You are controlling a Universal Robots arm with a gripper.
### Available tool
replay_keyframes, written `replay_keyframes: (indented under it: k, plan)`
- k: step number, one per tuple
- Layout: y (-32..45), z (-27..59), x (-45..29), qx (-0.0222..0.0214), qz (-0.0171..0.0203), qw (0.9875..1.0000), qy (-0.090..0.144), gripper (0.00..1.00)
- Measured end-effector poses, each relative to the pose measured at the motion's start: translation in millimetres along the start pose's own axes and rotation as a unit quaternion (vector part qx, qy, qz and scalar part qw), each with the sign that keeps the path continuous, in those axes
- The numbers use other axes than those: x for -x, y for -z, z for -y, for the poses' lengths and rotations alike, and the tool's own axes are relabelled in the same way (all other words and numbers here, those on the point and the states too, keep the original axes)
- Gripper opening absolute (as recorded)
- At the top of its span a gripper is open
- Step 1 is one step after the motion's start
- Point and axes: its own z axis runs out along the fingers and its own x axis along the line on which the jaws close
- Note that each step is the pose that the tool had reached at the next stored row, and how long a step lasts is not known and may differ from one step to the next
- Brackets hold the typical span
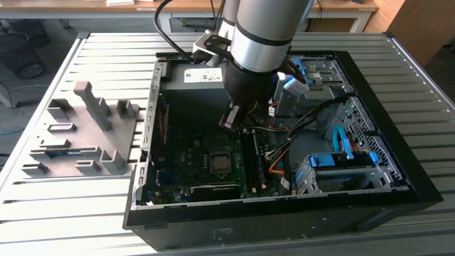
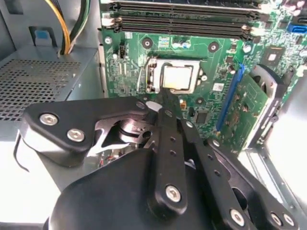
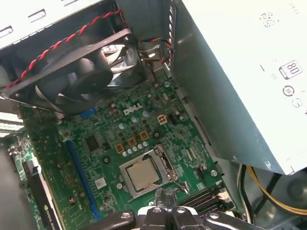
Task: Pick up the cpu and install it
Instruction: 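Close the cpu cover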
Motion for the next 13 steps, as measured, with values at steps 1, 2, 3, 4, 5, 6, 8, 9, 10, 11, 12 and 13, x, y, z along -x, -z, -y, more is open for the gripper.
replay_keyframes:
  k: [1, 2, 3, 4, 5, 6, 8, 9, 10, 11, 12, 13]
  plan:
    - [0.1, 0.0, 0.1, -0.0065, 0.0054, 1.0, 0.0, 0.1]
    - [0.0, -0.1, 0.0, -0.0142, 0.0116, 0.9998, 0.001, 0.1]
    - [-0.3, 0.0, 0.0, -0.019, 0.0146, 0.9997, 0.001, 0.1]
    - [-0.3, 0.0, 0.1, -0.0201, 0.0153, 0.9997, 0.001, 0.1]
    - [-0.3, 0.0, 0.0, -0.0212, 0.0158, 0.9996, 0.001, 0.1]
    - [-0.3, 0.0, 0.0, -0.0215, 0.0161, 0.9996, 0.001, 0.1]
    - [-0.5, 0.0, 0.0, -0.0274, 0.0226, 0.9994, 0.001, 0.1]
    - [-0.6, -0.1, 0.0, -0.0316, 0.0264, 0.9992, 0.001, 0.1]
    - [-0.5, -0.1, -0.1, -0.034, 0.0298, 0.999, 0.002, 0.1]
    - [-0.6, 0.0, 0.0, -0.034, 0.0302, 0.999, 0.002, 0.1]
    - [-0.6, 0.0, 0.1, -0.0339, 0.0304, 0.999, 0.002, 0.1]
    - [-0.6, -0.1, 0.0, -0.0338, 0.0306, 0.999, 0.002, 0.1]
